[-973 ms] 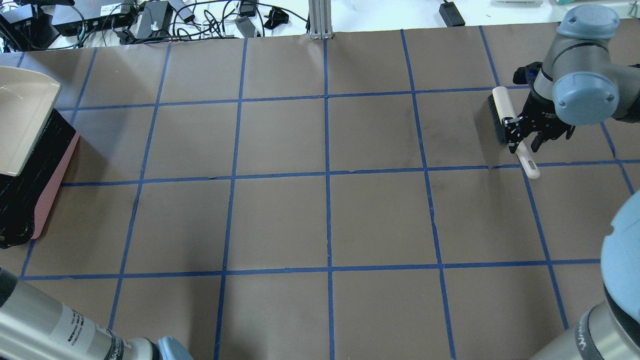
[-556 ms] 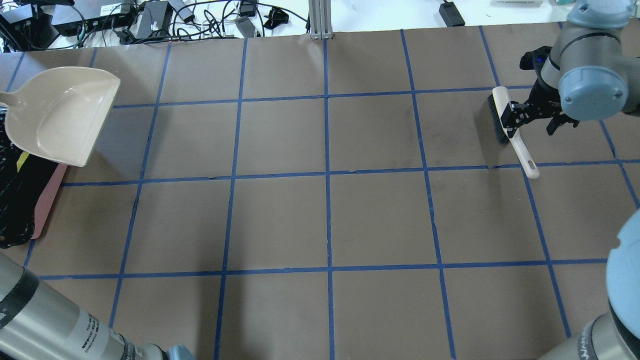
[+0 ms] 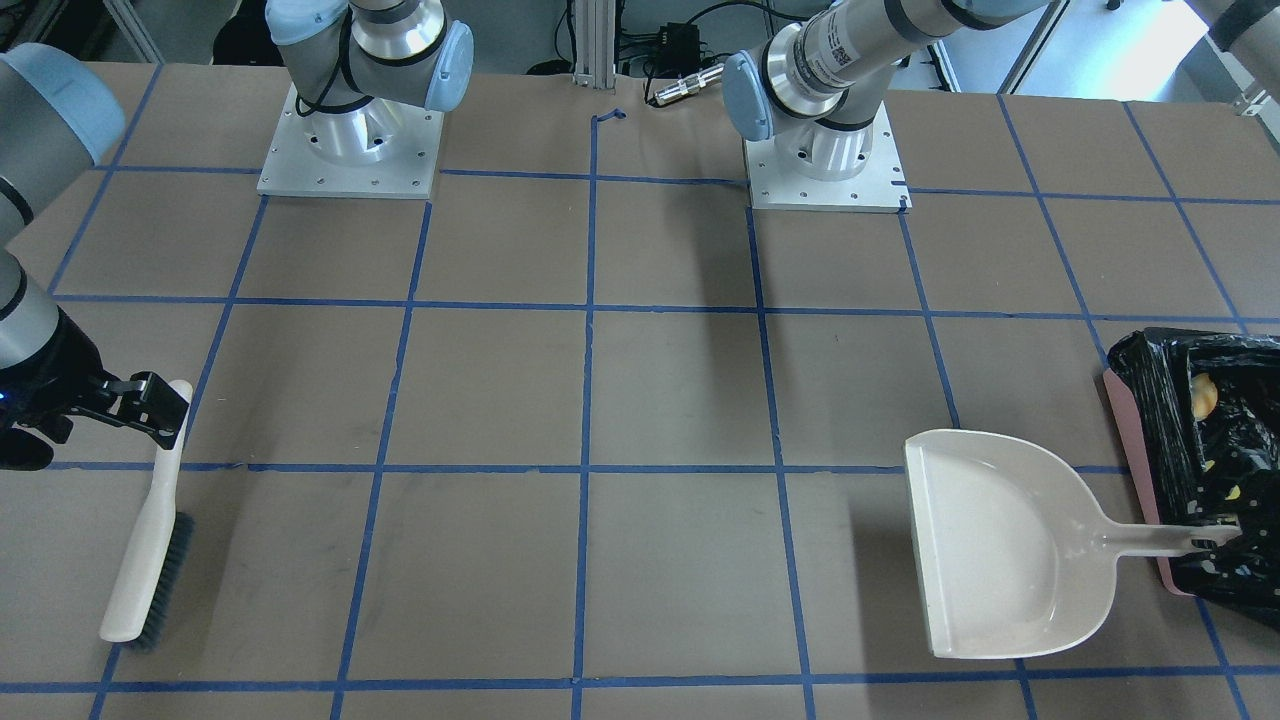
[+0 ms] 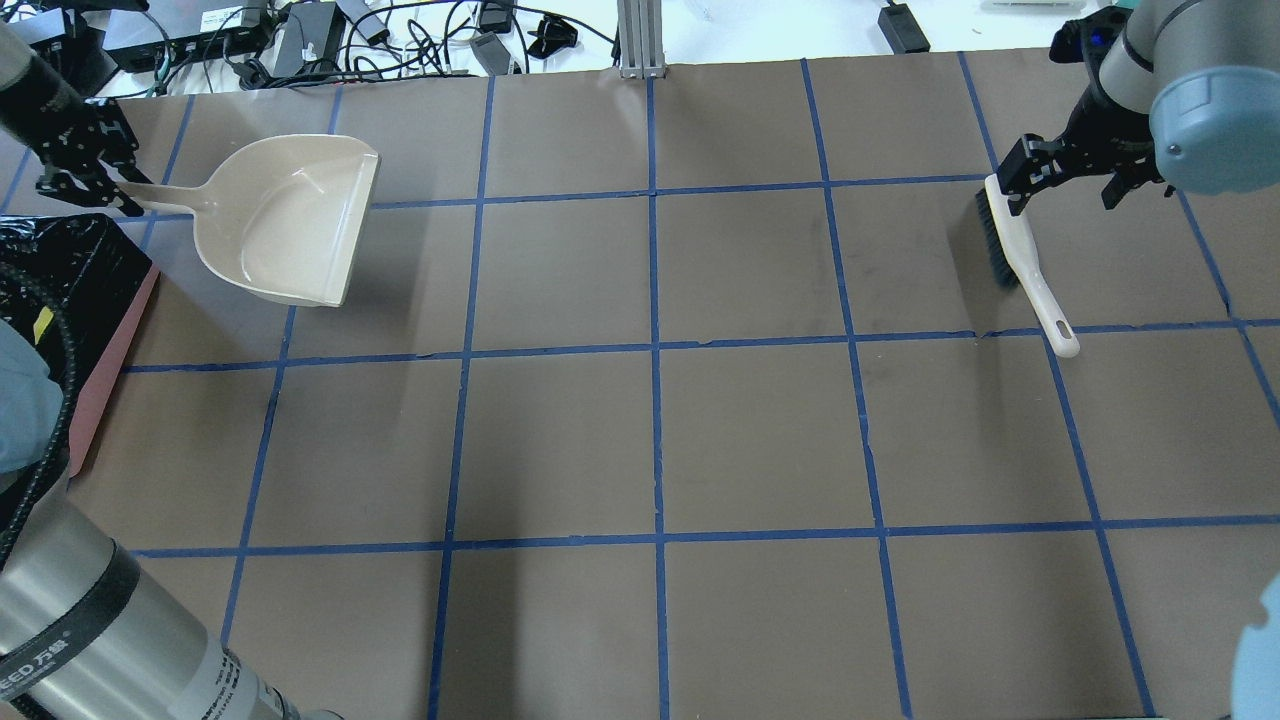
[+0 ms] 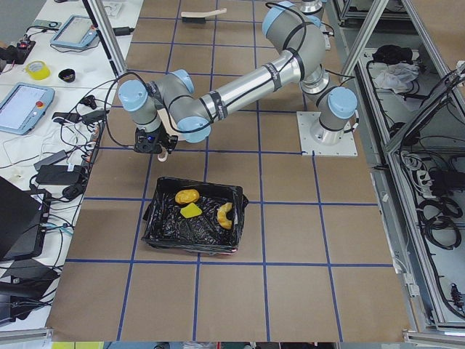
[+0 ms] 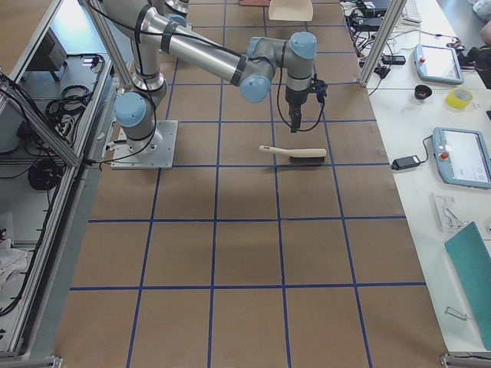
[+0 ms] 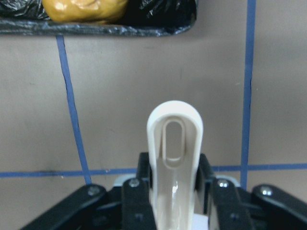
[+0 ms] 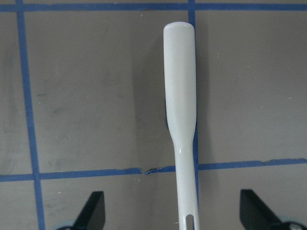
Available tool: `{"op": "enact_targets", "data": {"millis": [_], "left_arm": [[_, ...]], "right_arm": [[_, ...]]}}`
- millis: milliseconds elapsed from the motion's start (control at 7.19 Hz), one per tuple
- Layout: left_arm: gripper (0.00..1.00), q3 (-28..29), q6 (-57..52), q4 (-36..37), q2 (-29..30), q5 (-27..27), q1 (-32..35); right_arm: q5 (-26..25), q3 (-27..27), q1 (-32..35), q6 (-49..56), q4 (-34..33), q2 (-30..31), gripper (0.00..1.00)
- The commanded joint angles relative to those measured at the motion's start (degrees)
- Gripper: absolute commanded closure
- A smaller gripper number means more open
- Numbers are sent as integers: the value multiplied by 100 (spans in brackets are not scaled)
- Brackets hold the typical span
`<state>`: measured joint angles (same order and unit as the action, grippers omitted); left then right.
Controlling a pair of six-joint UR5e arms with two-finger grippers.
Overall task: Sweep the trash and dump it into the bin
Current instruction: 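Bring the empty dustpan back and set it on the table with the left gripper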
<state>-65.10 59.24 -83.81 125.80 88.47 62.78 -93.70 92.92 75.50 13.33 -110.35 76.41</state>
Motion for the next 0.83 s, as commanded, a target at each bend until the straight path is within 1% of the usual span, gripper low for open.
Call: {"op": "enact_targets", "data": {"millis": [0, 278, 417, 556, 695], "left_arm": [[100, -292, 596, 364, 119, 56, 356], [100, -687, 878, 1022, 137, 109, 506], [100, -758, 922, 1208, 216, 153, 594], [100, -767, 992, 1218, 251, 206, 691], [100, -802, 1037, 1210, 199, 276, 805]], "right_arm": [[-34, -597, 395, -260, 889, 84, 0], [36, -993, 404, -252, 1680, 111, 0], [1, -1004, 404, -252, 1771, 111, 0], [-43, -1004, 404, -226, 1772, 120, 0], [27, -943, 413, -208, 1772, 111, 0]]}}
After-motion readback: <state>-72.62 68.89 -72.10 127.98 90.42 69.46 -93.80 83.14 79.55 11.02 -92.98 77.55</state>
